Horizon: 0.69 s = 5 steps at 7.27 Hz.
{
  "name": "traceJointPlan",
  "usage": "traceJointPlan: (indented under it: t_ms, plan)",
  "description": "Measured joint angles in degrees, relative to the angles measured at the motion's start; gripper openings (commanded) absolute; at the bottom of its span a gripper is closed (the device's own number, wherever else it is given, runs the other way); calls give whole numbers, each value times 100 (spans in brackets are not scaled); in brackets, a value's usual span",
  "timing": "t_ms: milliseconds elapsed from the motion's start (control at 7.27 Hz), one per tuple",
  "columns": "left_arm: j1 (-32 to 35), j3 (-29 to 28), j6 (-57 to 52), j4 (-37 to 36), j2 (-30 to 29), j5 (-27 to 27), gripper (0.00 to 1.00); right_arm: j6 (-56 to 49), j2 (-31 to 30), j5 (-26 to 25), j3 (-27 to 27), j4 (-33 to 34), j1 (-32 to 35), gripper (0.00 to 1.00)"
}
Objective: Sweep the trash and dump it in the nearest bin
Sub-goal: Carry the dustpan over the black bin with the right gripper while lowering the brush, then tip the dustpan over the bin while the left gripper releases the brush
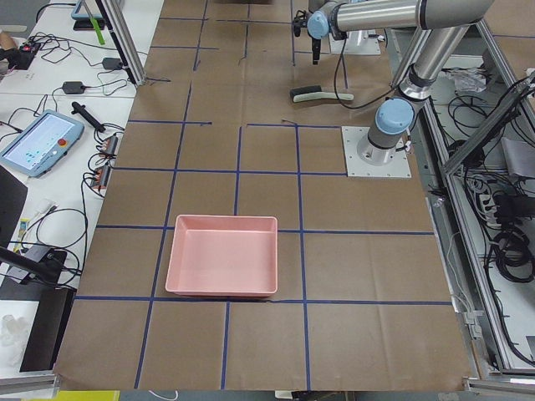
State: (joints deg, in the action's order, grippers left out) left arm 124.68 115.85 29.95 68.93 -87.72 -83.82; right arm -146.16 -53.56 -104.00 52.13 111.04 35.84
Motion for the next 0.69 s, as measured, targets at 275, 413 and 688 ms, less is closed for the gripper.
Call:
traceJointPlan:
  t_ms: [275,413,688]
  plan:
    - [-869,-478,-1228,803,299,-16,93,-5,1,-181,90,112,40,0]
    - [-1399,-662,-1871,1138,454,-21,99,-14,-4,-217,117,130,45,0]
    - [-2406,-1045,-2808,1564,635,-53,99,-34,-5,-467,139,195,113,0]
